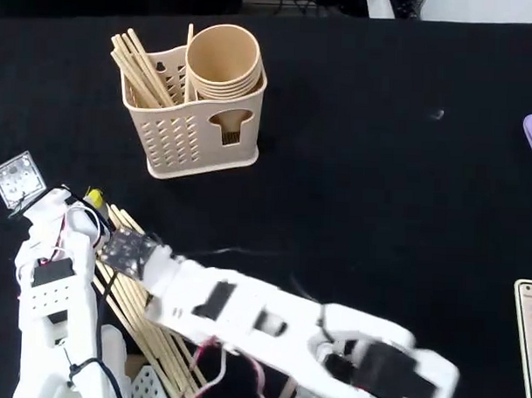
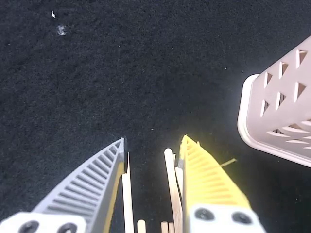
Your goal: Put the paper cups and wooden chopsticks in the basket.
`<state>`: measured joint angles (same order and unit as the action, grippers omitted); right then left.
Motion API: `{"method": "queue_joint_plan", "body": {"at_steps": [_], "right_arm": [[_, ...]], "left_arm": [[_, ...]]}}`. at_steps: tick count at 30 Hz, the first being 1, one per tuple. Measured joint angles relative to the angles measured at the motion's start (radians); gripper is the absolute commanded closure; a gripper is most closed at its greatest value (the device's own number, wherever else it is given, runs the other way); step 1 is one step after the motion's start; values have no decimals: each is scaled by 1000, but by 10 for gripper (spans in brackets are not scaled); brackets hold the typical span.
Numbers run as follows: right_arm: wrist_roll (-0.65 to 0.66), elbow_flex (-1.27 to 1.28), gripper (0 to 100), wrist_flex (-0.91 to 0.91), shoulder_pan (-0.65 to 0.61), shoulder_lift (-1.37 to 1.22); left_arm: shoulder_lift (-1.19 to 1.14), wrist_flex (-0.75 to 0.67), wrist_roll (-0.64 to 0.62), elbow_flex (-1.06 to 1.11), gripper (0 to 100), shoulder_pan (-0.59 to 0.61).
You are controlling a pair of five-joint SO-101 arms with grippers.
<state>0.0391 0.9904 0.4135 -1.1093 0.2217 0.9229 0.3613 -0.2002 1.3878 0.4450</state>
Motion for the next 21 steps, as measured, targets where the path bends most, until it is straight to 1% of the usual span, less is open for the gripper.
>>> {"method": "queue_joint_plan", "body": {"at_steps": [4,5,7,9,10,12,14,16,21], "right_arm": [[-2,-97,776,-3,3,-153],[-2,-114,792,11,3,-167],[-2,-137,864,52,9,-172],[-2,-155,968,97,28,-172],[-2,-161,994,114,44,-172],[0,-166,967,135,86,-172],[12,-167,986,160,135,-173],[57,-178,987,180,170,-172],[118,-180,988,198,189,-172]], "left_arm": [[0,0,0,0,812,3],[0,0,0,0,812,5],[0,0,0,0,812,5],[0,0,0,0,812,2],[0,0,0,0,812,0],[0,0,0,0,812,0],[0,0,0,0,812,0],[0,0,0,0,812,0],[0,0,0,0,812,0]]}}
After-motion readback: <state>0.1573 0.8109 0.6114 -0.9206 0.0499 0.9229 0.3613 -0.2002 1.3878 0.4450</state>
